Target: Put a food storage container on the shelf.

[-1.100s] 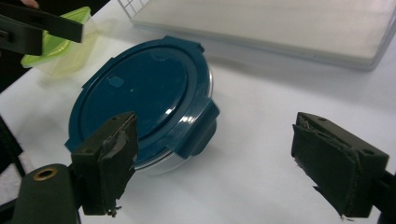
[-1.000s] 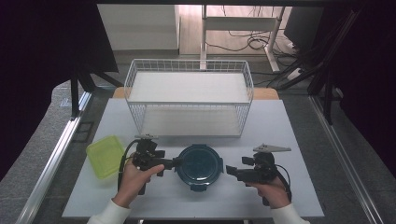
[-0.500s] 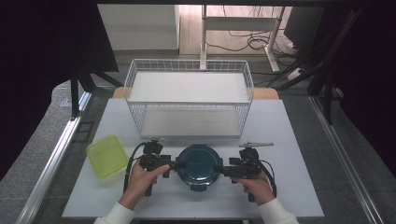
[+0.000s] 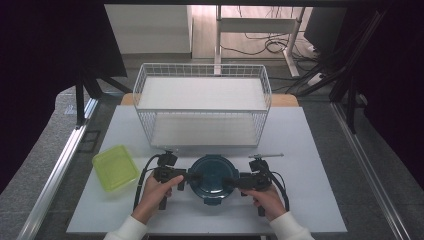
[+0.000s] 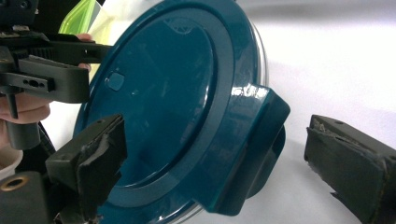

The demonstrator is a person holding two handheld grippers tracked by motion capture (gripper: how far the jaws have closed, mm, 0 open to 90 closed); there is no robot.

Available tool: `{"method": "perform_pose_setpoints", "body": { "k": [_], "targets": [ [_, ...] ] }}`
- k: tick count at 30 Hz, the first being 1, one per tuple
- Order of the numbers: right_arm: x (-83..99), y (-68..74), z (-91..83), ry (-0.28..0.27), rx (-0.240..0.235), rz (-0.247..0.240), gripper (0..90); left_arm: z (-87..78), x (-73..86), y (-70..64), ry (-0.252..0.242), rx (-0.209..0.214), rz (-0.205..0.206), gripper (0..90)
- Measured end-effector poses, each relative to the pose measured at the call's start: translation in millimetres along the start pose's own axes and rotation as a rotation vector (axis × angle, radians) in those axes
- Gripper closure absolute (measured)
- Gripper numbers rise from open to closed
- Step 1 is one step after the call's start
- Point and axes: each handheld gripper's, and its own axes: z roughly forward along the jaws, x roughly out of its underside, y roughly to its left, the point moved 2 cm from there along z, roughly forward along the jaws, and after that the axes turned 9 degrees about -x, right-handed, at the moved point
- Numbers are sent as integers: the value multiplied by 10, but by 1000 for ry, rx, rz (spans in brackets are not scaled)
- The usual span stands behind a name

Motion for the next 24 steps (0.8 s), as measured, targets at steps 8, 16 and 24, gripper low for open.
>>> {"method": "perform_pose_setpoints", "body": {
  "k": [8, 16, 24],
  "targets": [
    [41, -15, 55, 14, -23, 29, 65, 39, 47, 1, 16, 43, -40, 122],
    [64, -14, 82, 25, -62, 61, 103, 67, 98, -26, 34, 92, -47, 213],
    [87, 4, 46, 2, -74, 154, 213, 42, 101, -28, 27, 83, -91, 249]
  ]
}}
